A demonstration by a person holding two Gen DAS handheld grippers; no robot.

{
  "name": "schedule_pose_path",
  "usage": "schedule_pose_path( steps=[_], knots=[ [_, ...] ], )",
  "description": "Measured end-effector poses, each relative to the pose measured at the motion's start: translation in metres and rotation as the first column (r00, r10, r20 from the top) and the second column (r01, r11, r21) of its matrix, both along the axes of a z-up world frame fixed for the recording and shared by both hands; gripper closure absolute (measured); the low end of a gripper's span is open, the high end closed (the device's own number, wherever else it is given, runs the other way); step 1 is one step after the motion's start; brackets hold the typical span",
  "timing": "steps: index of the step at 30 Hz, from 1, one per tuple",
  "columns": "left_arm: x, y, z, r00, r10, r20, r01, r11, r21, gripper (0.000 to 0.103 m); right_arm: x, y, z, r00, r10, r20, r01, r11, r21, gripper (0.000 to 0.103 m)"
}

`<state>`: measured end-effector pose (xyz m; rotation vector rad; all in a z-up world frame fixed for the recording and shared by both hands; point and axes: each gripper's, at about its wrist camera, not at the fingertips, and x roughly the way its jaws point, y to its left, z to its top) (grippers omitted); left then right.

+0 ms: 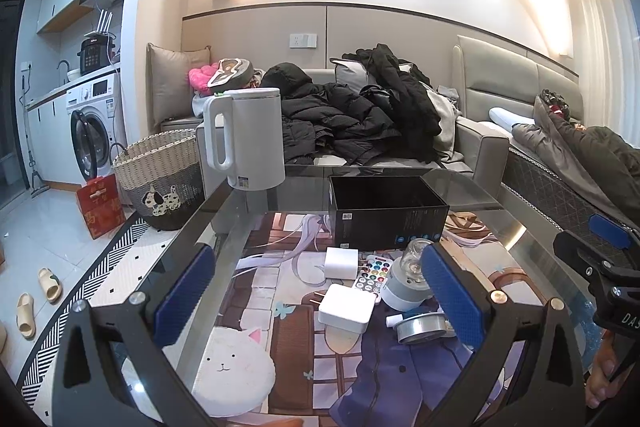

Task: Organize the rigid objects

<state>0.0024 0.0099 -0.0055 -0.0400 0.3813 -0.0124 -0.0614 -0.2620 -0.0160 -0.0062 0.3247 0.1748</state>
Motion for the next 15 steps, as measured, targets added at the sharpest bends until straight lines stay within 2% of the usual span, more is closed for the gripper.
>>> schedule_pose_path(
  steps=[15],
  knots=[
    [0.0008,0.0014,-0.0001,1.0,-0.009,-0.011,0.009,1.0,-0.01,0.0,0.0005,-0.0019,-0.001,1.0,0.002,-0.009,-0.002,1.0,0.015,0.0]
  ],
)
